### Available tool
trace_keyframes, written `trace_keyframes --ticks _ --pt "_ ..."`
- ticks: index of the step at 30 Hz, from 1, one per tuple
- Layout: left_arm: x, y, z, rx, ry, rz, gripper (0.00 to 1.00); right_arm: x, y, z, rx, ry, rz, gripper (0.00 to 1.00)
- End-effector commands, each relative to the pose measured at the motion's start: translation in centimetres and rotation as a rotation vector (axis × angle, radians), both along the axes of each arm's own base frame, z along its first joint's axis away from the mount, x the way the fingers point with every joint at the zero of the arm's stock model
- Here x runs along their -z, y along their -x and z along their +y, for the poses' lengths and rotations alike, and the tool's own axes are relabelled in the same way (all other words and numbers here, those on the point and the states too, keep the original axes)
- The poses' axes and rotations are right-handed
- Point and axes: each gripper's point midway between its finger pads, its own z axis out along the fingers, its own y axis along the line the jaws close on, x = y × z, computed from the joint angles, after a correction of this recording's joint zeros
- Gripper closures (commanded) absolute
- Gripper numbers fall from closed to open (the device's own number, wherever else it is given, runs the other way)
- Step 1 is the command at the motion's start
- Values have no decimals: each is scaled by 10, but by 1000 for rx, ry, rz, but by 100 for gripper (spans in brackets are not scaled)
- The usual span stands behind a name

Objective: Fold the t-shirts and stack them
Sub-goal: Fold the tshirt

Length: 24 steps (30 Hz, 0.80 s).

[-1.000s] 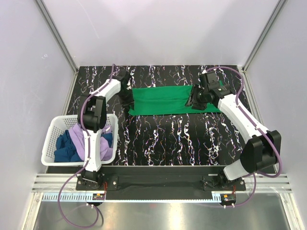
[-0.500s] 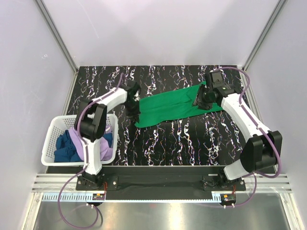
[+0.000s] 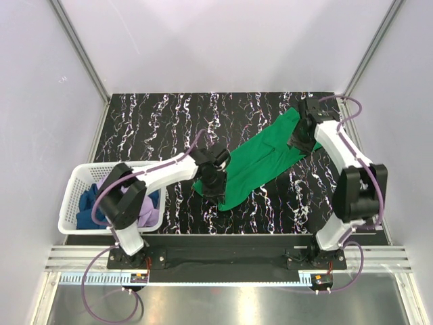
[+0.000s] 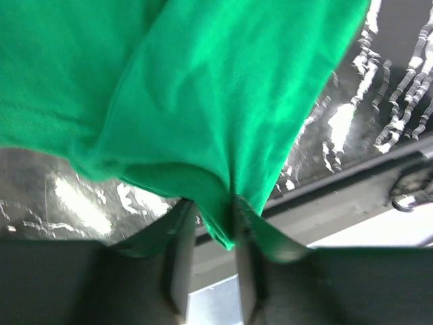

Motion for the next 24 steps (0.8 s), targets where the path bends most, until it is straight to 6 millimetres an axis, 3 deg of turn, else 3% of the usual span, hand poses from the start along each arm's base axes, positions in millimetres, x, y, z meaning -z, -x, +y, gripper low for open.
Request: trace_keyframes --ticks 1,3,4,5,6,7,9,10,12,13,15,17,24 --pt "-32 0 -13 -41 124 -29 63 -2 -36 -20 37 118 -38 50" --pt "-43 6 -17 -21 164 -30 44 -7 -54 -27 62 158 -57 50" --pt "-48 7 -18 -20 181 -35 36 6 -62 -31 72 188 -33 50" --pt "-59 8 -19 -16 213 -57 25 6 -70 -32 85 198 -42 49" --pt "-65 8 -18 -11 223 -70 21 -3 -83 -33 96 205 -67 48" --pt "-71 8 -16 -7 234 -90 18 12 -91 -36 110 231 -39 48" --pt "-88 8 -12 3 256 -132 16 5 -109 -37 128 240 -55 45" --pt "-92 7 -10 18 257 -154 16 21 -114 -39 135 257 -22 43" --pt "-101 4 -2 24 248 -198 16 19 -129 -38 144 253 -35 37" --pt "-104 3 0 40 244 -220 16 33 -132 -37 145 258 -7 31" --pt "-108 -4 11 23 227 -251 16 34 -142 -37 159 261 -14 20" --pt "-107 -8 18 12 232 -257 16 52 -146 -36 152 262 19 16" --pt "-112 -45 56 -121 267 -266 16 83 -178 -21 70 216 -11 12"
